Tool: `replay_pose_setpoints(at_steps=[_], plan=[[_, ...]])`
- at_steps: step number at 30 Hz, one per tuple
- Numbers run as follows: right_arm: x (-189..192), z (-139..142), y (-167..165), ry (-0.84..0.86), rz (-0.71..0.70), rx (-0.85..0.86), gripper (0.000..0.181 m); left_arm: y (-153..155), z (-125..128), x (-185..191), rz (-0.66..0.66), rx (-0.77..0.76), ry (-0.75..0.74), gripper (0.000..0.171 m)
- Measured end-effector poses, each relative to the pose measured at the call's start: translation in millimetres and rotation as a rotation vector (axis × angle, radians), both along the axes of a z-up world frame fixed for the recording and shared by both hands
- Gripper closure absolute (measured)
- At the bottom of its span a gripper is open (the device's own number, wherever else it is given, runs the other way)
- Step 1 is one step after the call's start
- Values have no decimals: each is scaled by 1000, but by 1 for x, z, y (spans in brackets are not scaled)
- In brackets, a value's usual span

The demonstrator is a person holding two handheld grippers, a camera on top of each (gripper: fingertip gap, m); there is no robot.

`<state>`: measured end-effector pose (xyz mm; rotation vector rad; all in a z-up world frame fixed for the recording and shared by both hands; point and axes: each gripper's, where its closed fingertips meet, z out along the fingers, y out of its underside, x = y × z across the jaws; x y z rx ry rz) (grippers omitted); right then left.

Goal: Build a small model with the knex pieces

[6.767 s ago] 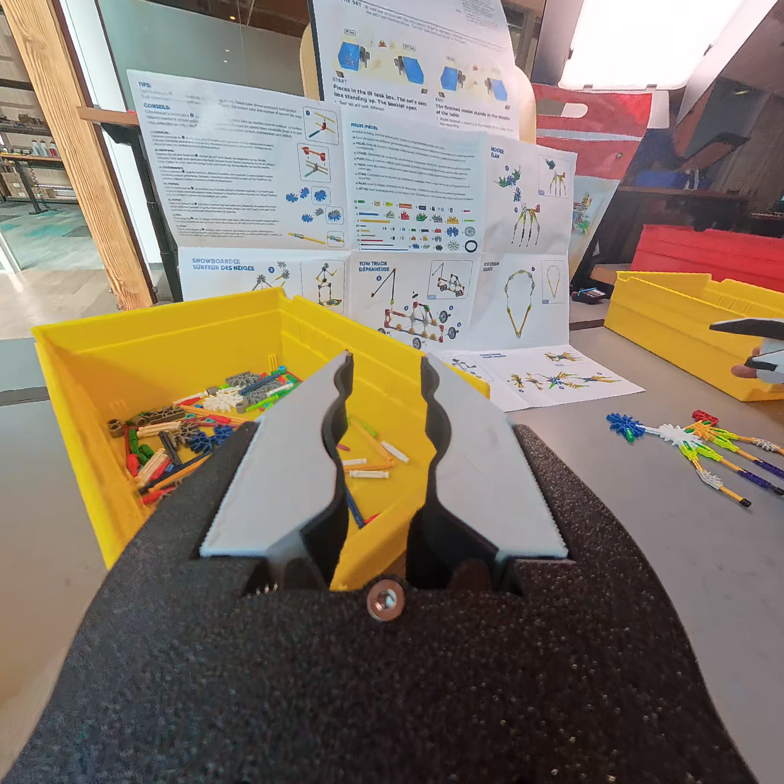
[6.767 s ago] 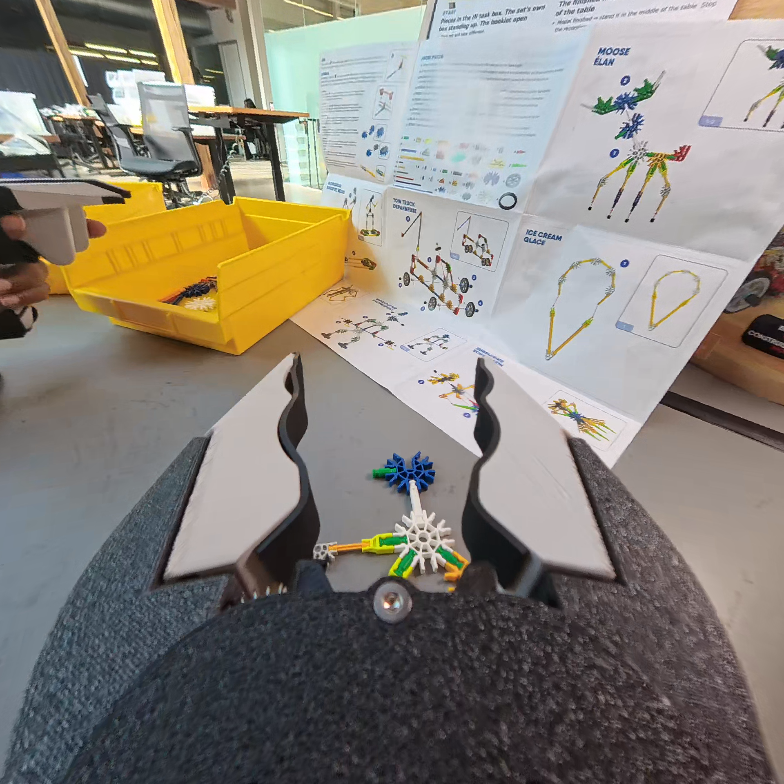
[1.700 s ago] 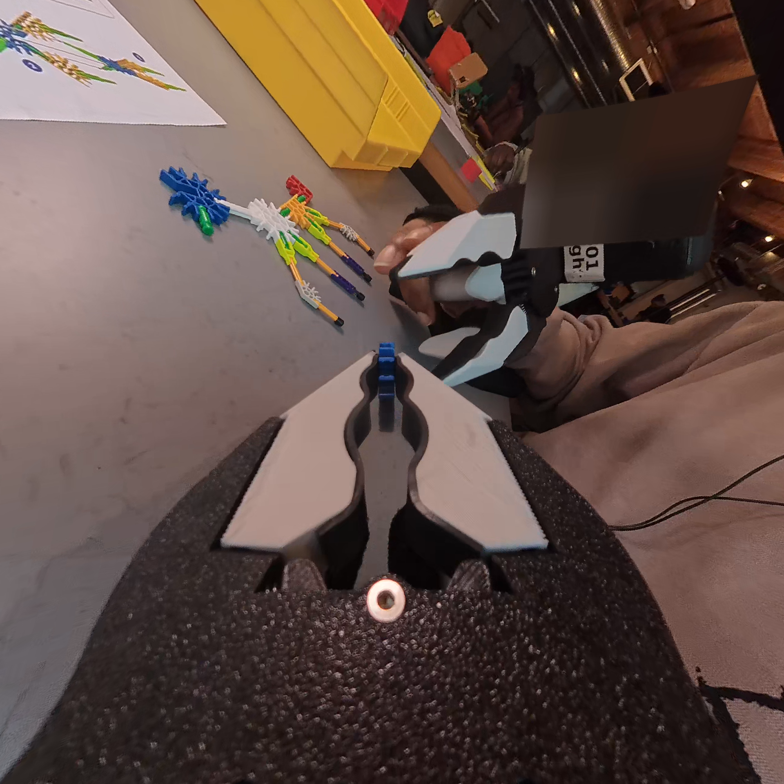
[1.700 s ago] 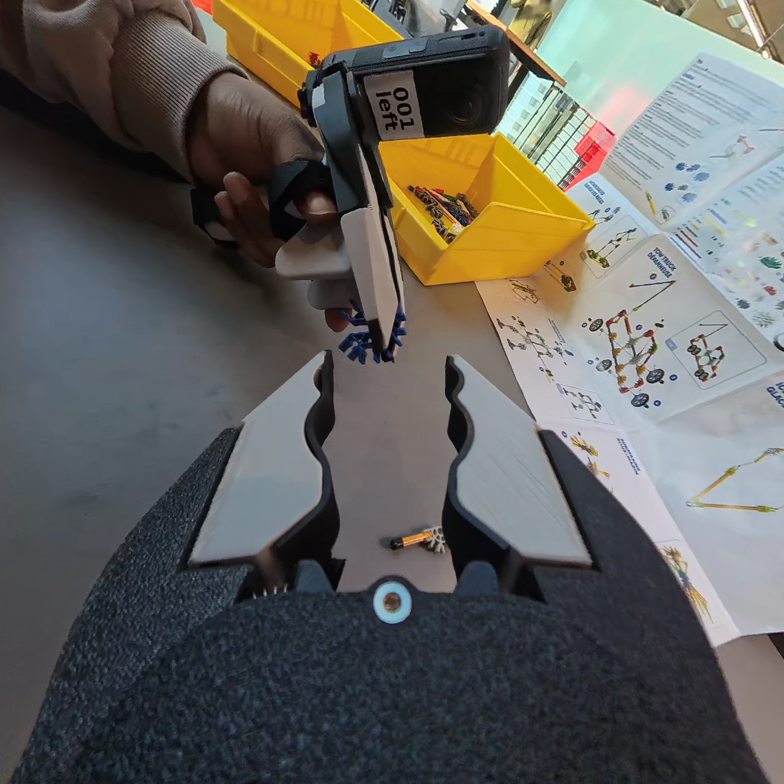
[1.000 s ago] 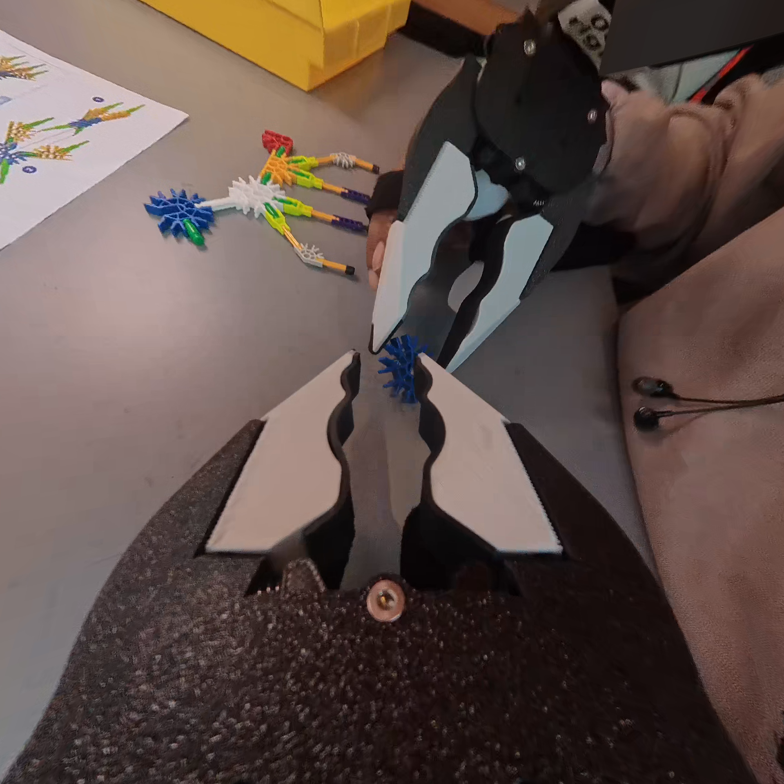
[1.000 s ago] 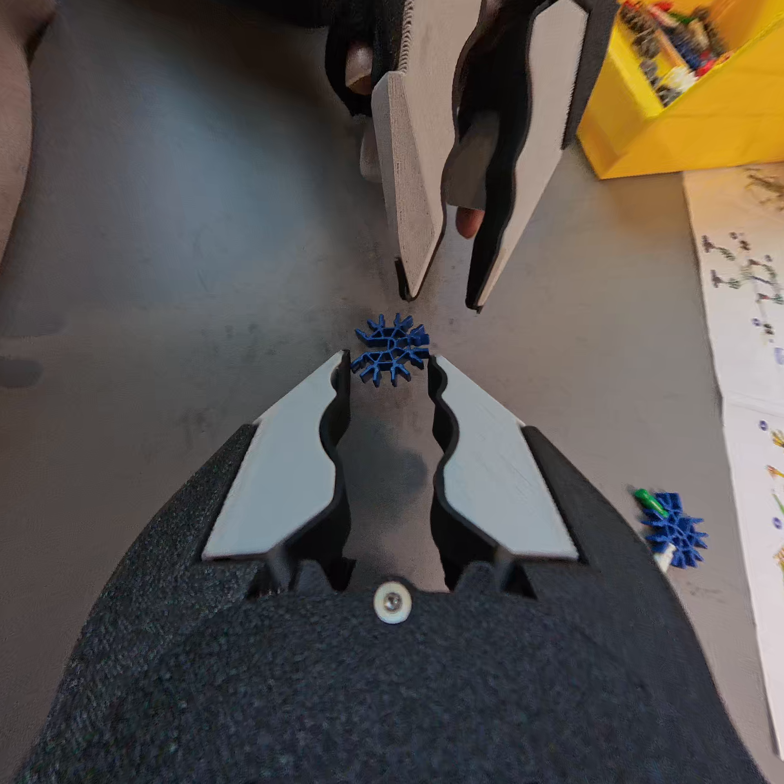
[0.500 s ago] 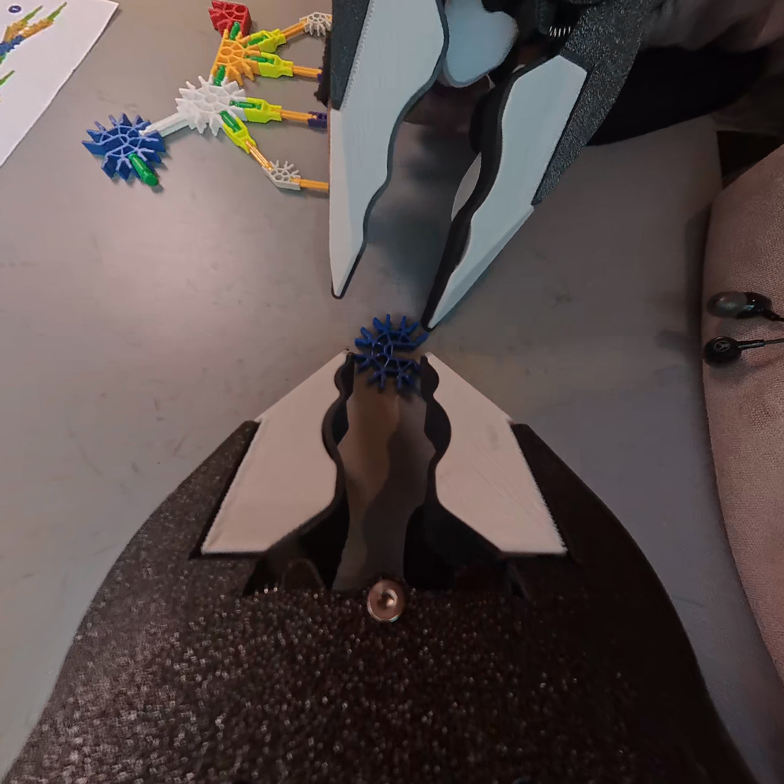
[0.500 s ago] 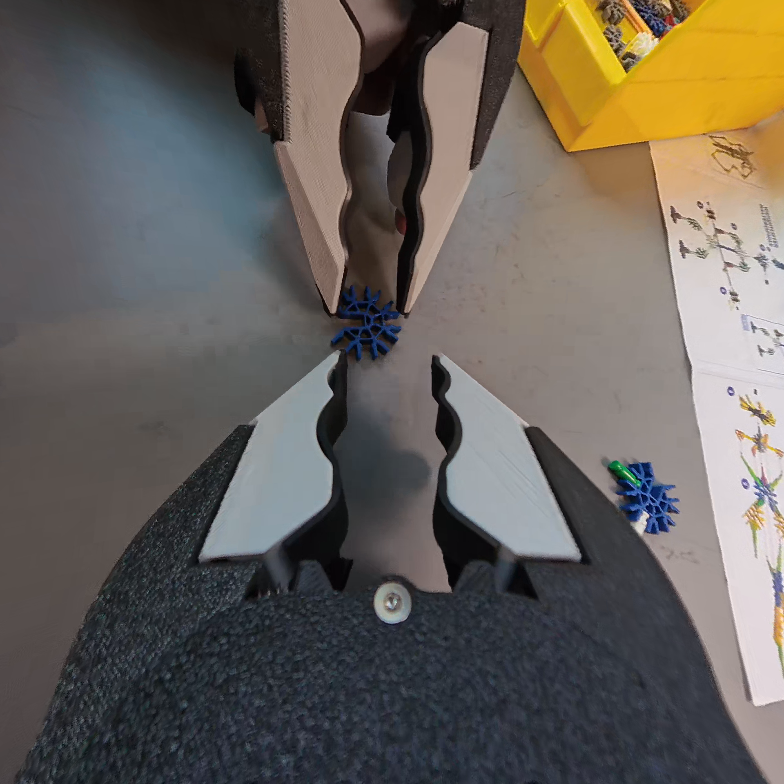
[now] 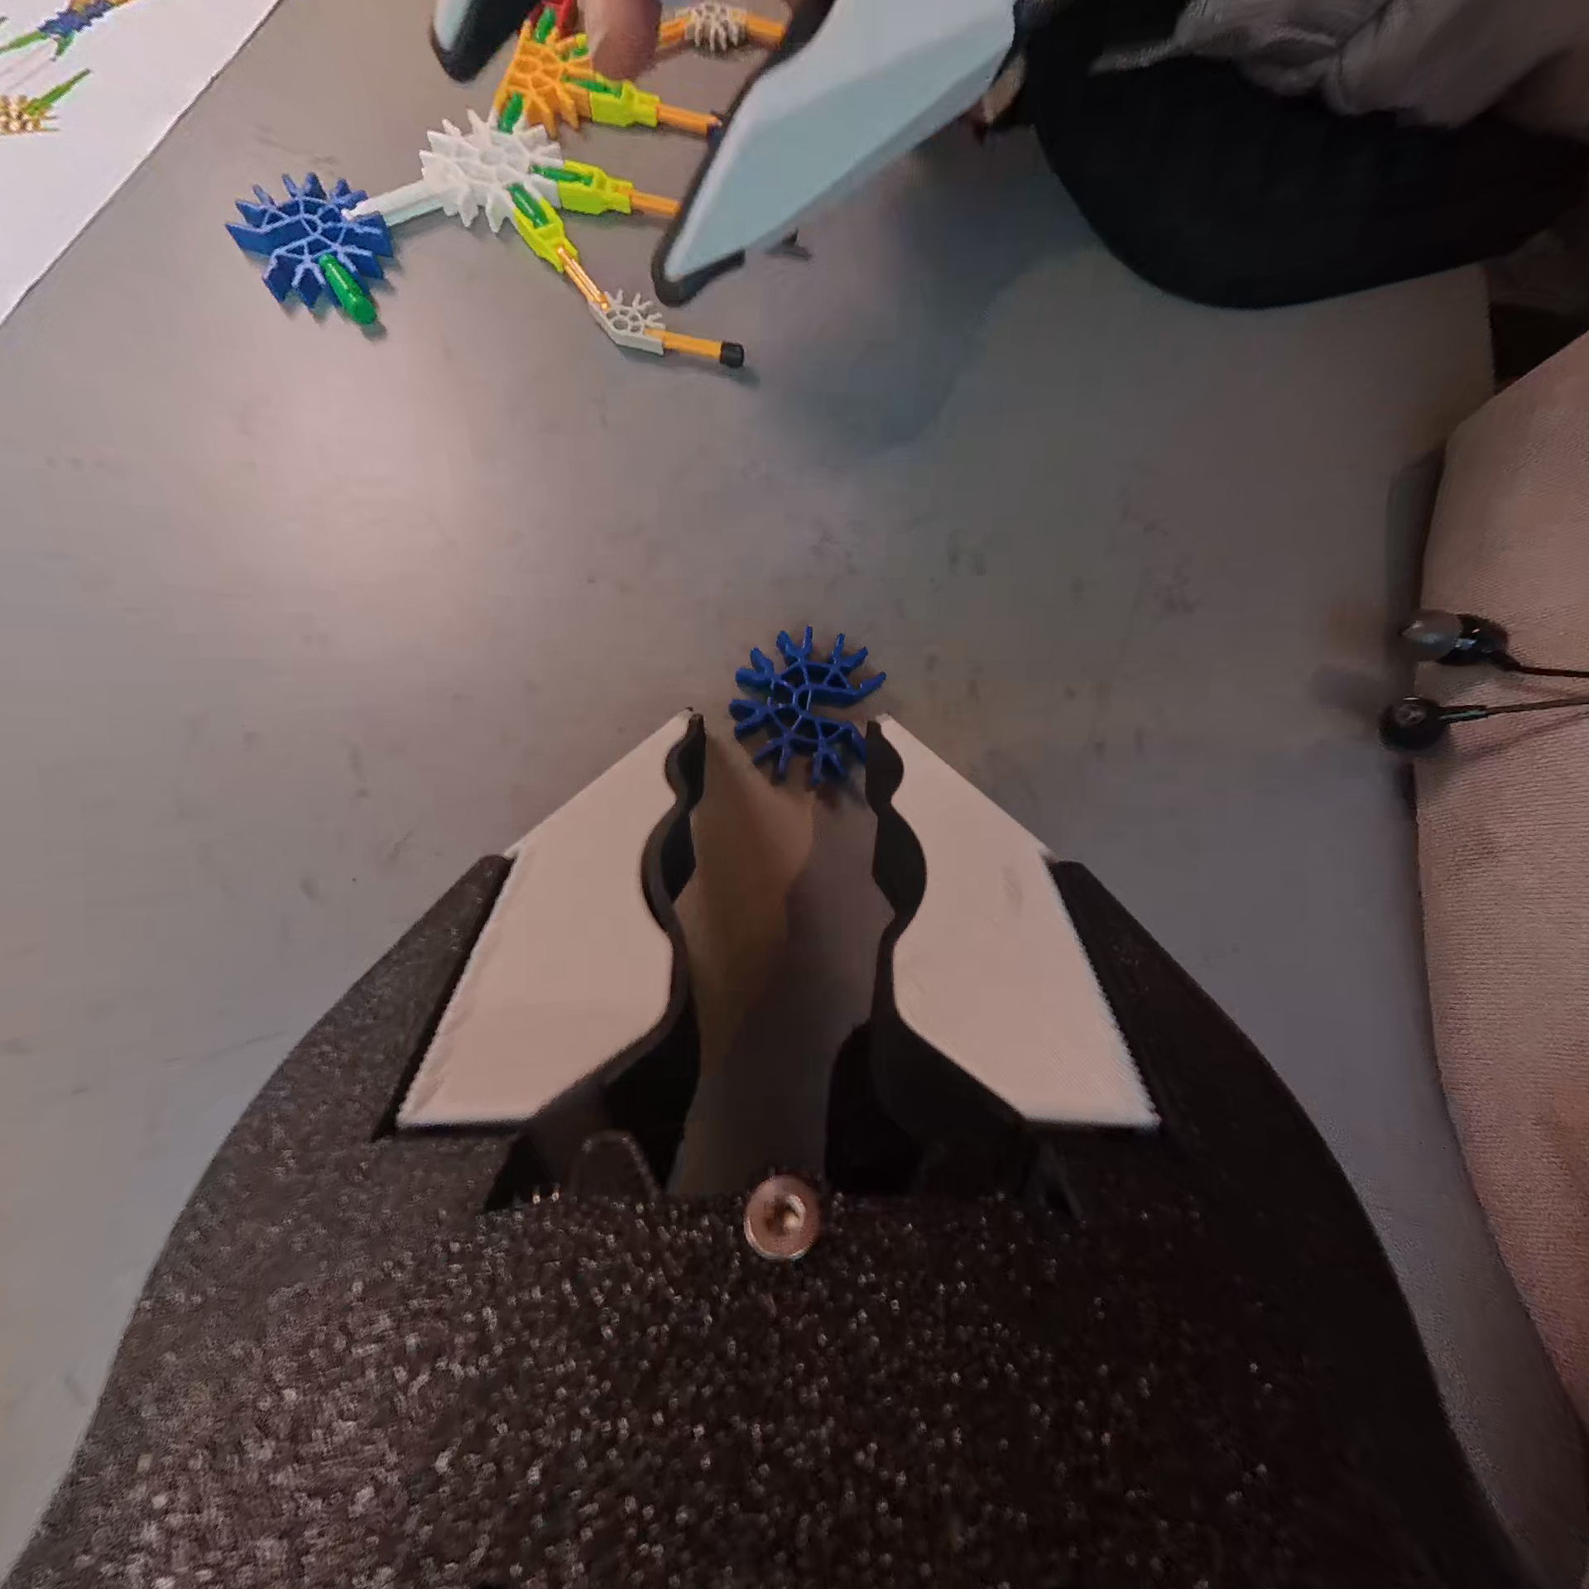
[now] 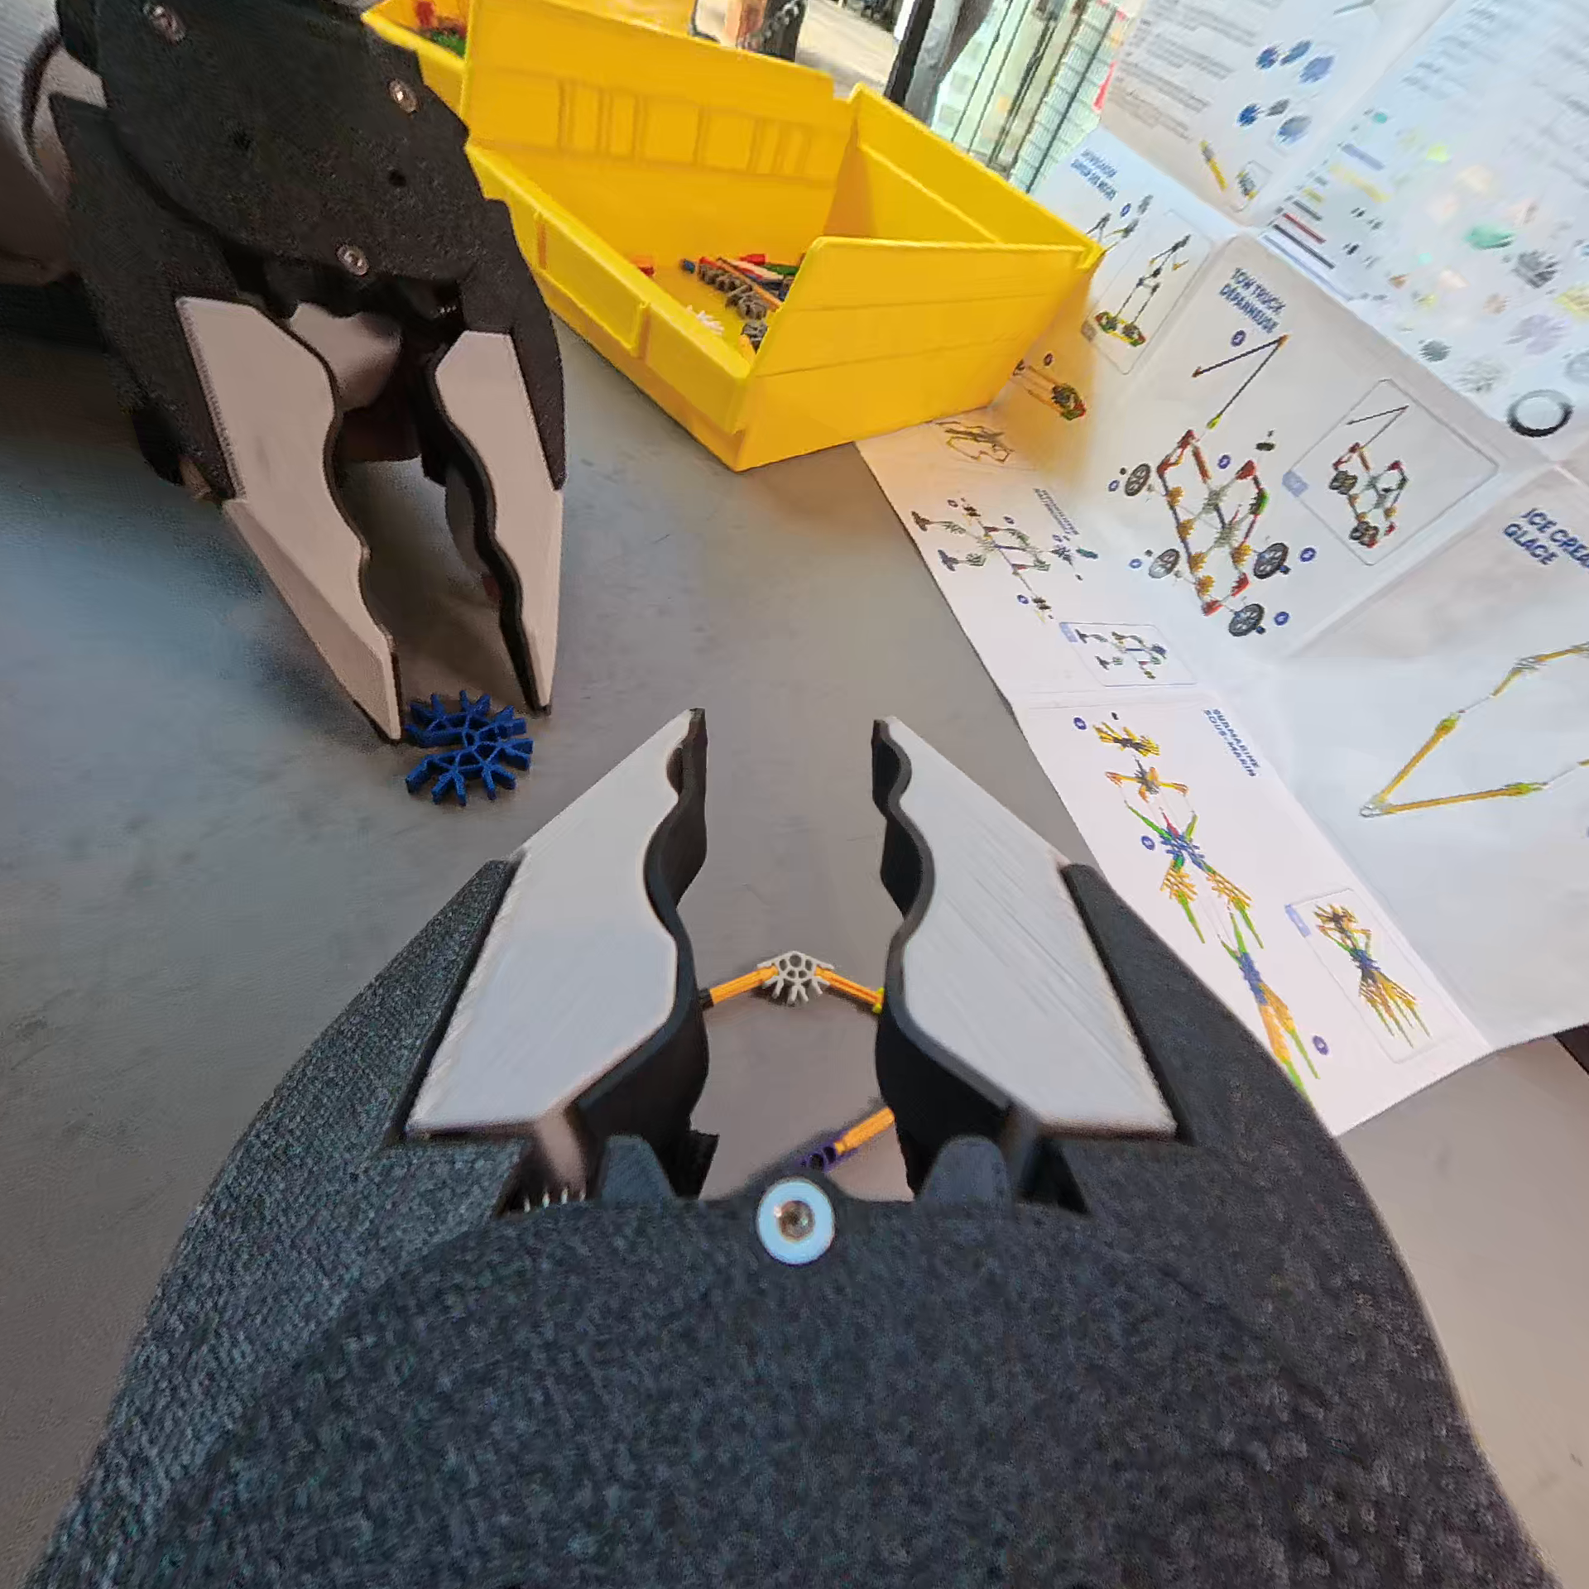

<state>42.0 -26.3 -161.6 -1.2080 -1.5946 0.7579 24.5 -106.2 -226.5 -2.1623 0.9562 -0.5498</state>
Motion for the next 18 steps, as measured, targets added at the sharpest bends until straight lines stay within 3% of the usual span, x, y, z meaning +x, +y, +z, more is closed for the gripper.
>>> replay_pose_setpoints(at_steps=[2, 18], plan=[[1, 6, 6, 33, -24, -9, 144, -1, 0, 1, -6, 3, 3, 141], [6, 10, 18, 58, -64, -27, 146, 23, 0, -30, 185, 18, 6, 142]])
